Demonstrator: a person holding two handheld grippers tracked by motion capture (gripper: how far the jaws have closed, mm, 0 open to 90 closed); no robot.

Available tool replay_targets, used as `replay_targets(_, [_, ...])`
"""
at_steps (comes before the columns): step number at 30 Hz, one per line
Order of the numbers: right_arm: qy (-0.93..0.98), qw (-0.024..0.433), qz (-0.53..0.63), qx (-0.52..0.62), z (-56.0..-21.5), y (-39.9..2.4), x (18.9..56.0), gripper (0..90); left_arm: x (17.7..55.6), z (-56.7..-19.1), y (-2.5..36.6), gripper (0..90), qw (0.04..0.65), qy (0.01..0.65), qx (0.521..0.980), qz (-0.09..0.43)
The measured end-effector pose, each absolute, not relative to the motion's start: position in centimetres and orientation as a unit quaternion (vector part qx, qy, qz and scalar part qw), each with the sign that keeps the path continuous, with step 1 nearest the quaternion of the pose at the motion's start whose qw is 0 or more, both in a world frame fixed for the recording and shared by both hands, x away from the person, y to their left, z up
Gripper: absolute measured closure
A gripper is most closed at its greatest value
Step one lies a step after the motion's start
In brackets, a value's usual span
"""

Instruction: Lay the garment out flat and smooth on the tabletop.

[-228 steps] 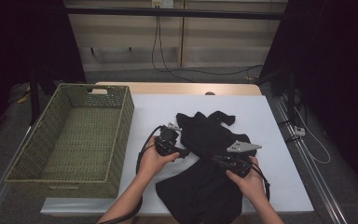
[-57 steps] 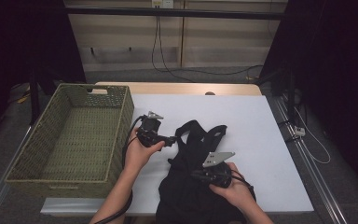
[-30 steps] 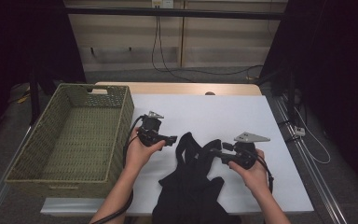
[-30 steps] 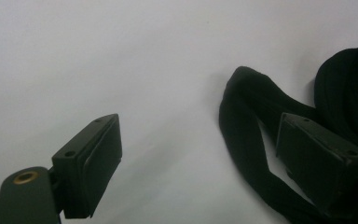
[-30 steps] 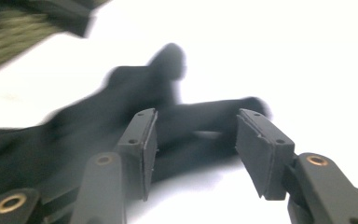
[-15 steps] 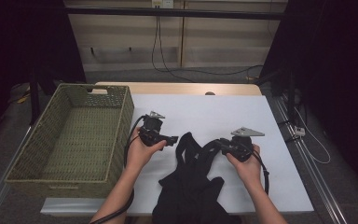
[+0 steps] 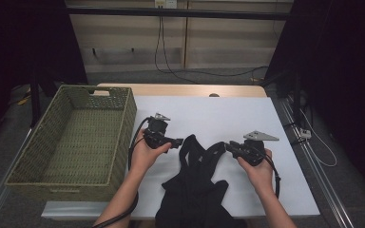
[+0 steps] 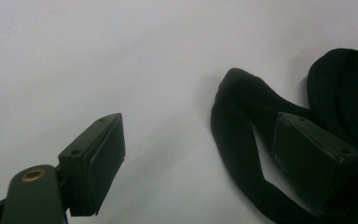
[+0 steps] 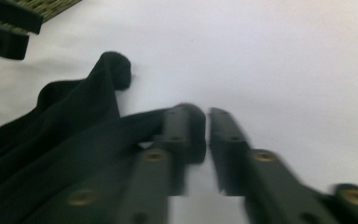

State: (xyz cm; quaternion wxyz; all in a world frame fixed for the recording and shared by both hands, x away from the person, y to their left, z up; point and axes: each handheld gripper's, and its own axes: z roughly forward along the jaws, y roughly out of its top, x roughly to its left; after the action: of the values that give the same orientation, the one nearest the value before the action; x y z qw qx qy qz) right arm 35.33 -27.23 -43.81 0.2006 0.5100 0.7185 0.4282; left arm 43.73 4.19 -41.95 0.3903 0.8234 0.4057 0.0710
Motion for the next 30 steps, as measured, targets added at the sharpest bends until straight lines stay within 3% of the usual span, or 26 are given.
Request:
replay_targets(3, [0.724,0.202,0.427,0.502,-43.7,-26.3,35.6,65.0,43.8,-41.9,4.2,17.2,0.386,0.402,0.828,0.066])
replay_targets(7, [0.728,0.199,0.415,0.508,-44.3,-25.7,36.4,66.3,43.8,-42.1,4.2,17.2,0.385,0.404,0.827,0.069])
replay_targets(8, [0.729,0.195,0.412,0.511,-44.5,-25.8,36.5,71.5,43.8,-42.1,4.2,17.2,0.384,0.403,0.828,0.069])
replay_targets(9, [0.732,0.192,0.414,0.507,-44.6,-25.8,36.5,83.5,43.8,-42.1,4.2,17.2,0.385,0.403,0.827,0.069])
replay_targets(10, [0.733,0.190,0.417,0.502,-44.6,-25.9,36.4,87.8,43.8,-42.1,4.2,17.2,0.385,0.402,0.828,0.069])
replay_targets(14, [0.733,0.194,0.430,0.489,-44.3,-26.5,35.9,89.2,43.8,-42.0,4.2,17.2,0.387,0.405,0.825,0.071])
replay_targets(24, [0.703,0.194,0.444,0.522,-45.1,-31.7,35.0,87.6,43.7,-41.8,4.2,17.2,0.389,0.404,0.825,0.069])
replay_targets(25, [0.707,0.204,0.426,0.527,-45.3,-32.0,35.0,86.2,43.7,-41.8,4.2,17.2,0.389,0.404,0.825,0.068])
replay_targets(27, [0.701,0.203,0.414,0.544,-45.7,-32.5,35.0,74.4,43.7,-41.9,4.2,17.2,0.388,0.404,0.825,0.069])
replay_targets(30, [0.702,0.220,0.397,0.549,-45.6,-32.6,34.9,74.0,43.8,-41.9,4.2,17.2,0.388,0.404,0.825,0.069])
